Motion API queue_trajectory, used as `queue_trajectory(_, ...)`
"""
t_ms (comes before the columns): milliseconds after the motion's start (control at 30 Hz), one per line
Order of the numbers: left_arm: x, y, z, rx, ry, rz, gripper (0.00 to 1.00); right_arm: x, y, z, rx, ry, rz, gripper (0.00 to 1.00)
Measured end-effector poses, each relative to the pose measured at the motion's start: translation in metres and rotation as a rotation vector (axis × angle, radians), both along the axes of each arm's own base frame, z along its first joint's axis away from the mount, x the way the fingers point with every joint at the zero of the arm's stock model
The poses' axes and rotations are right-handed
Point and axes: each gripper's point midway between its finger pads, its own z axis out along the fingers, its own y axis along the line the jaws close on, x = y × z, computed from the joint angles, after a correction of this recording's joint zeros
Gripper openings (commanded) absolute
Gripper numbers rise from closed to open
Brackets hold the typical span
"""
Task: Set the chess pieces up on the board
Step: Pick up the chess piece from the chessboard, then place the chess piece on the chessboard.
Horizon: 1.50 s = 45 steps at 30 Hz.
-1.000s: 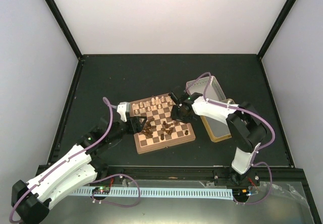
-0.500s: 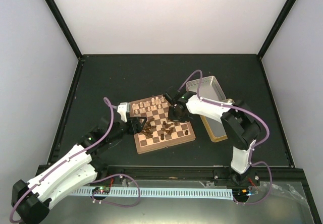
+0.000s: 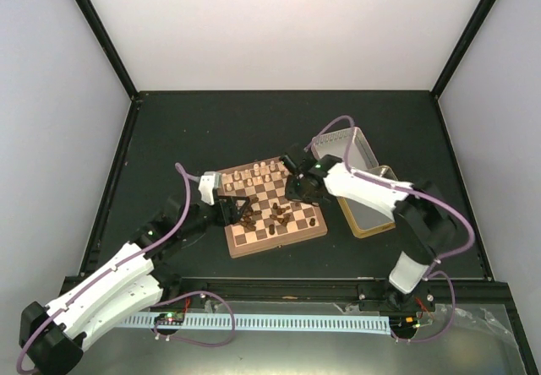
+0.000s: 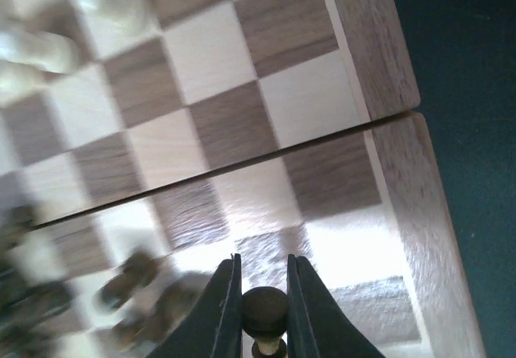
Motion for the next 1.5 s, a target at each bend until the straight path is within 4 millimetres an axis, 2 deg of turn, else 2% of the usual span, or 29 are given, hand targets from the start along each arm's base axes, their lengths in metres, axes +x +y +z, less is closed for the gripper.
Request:
queue_trajectory(167,0.002,-0.015,0.012,-0.057,-0.046,-0.064,0.75,-0.004,0.007,0.060,0.307,-0.084,-0.137,0.06)
queue_trajectory(333,0.002,-0.032,0.029,-0.092,-0.126,-0.137,0.76,-0.013,0.012,0.105,0.583,-0.101,-0.274,0.07)
queue_trajectory(433,-0.003,-0.047,0.042,-0.111,-0.196,-0.199,0.76,-0.019,0.018,0.119,0.724,-0.065,-0.348,0.07)
queue_trajectory(600,-0.014,-0.074,0.059,-0.119,-0.313,-0.276,0.67,-0.023,0.029,0.138,0.898,0.017,-0.452,0.07)
queue_trajectory(700,-0.014,-0.083,0.059,-0.103,-0.345,-0.272,0.61,-0.024,0.035,0.152,0.981,0.055,-0.492,0.07)
queue_trajectory(800,-0.009,-0.089,0.057,-0.086,-0.366,-0.255,0.60,-0.024,0.038,0.165,1.047,0.083,-0.515,0.08)
queue_trajectory(1000,0.004,-0.096,0.068,-0.066,-0.422,-0.218,0.55,-0.028,0.043,0.173,1.105,0.135,-0.533,0.08)
queue_trajectory(1167,0.012,-0.101,0.080,-0.054,-0.473,-0.199,0.29,-0.031,0.047,0.173,1.119,0.169,-0.530,0.08)
queue_trajectory(1233,0.014,-0.102,0.082,-0.045,-0.484,-0.196,0.23,-0.031,0.049,0.173,1.125,0.178,-0.527,0.08)
queue_trajectory(1400,0.020,-0.105,0.083,-0.025,-0.489,-0.186,0.23,-0.030,0.049,0.171,1.125,0.188,-0.530,0.08)
queue_trajectory(1500,0.021,-0.104,0.082,-0.018,-0.485,-0.181,0.32,-0.030,0.049,0.170,1.123,0.192,-0.531,0.08)
